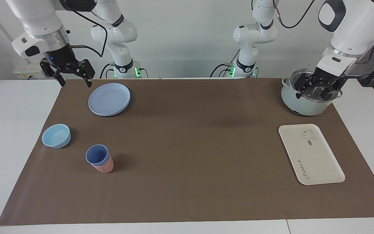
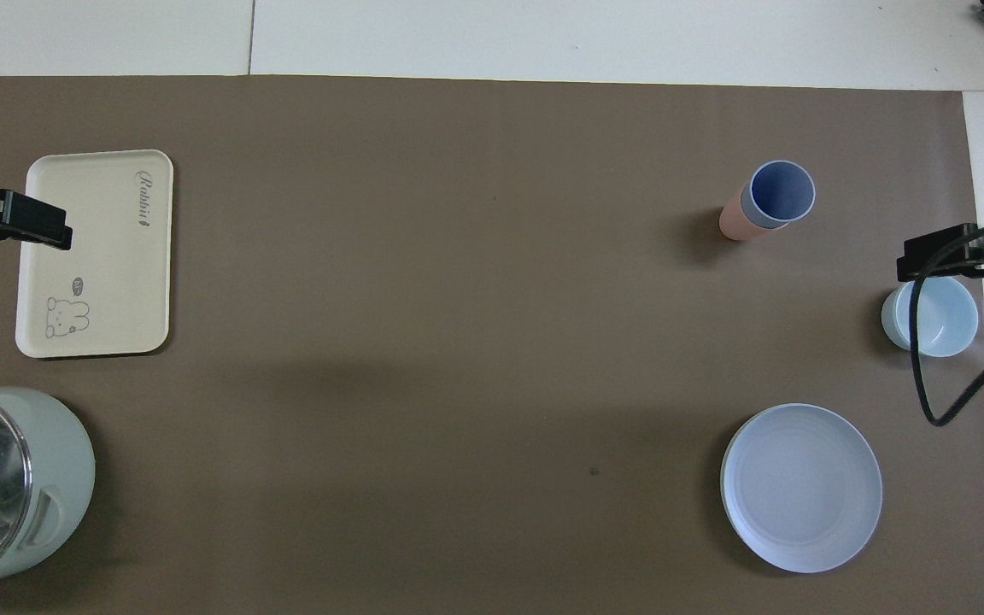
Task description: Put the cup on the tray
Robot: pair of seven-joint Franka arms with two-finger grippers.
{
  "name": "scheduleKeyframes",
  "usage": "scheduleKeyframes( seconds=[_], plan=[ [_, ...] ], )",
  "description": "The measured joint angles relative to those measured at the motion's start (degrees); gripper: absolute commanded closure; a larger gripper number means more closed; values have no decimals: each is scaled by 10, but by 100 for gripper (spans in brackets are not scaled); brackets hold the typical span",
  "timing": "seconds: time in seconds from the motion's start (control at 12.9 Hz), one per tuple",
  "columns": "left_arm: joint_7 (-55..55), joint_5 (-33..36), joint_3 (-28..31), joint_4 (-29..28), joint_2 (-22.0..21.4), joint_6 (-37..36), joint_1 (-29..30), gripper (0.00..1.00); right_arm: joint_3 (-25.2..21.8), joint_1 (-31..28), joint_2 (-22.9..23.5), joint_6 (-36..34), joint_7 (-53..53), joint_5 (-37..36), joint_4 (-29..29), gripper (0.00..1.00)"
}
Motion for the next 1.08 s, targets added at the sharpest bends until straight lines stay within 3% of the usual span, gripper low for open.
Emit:
scheduleKeyframes(
  seconds=[0.23,0.46,0.62,0.85,1.08],
  plan=[
    [0,0,0,0,-9,-15,0,0,0,-1,-1,8,-11,2,-11,0],
    [0,0,0,-1,-11,-16,0,0,-1,-24,-7,112,-122,33,-62,0],
    [0,0,0,-1,-11,-16,0,0,-2,-60,-11,185,-252,82,-107,0],
    [0,0,0,-4,-12,-14,0,0,-3,-119,-7,297,-487,215,-186,0],
    [0,0,0,-35,-21,15,0,0,-3,-144,45,365,-715,373,-227,0]
  ],
)
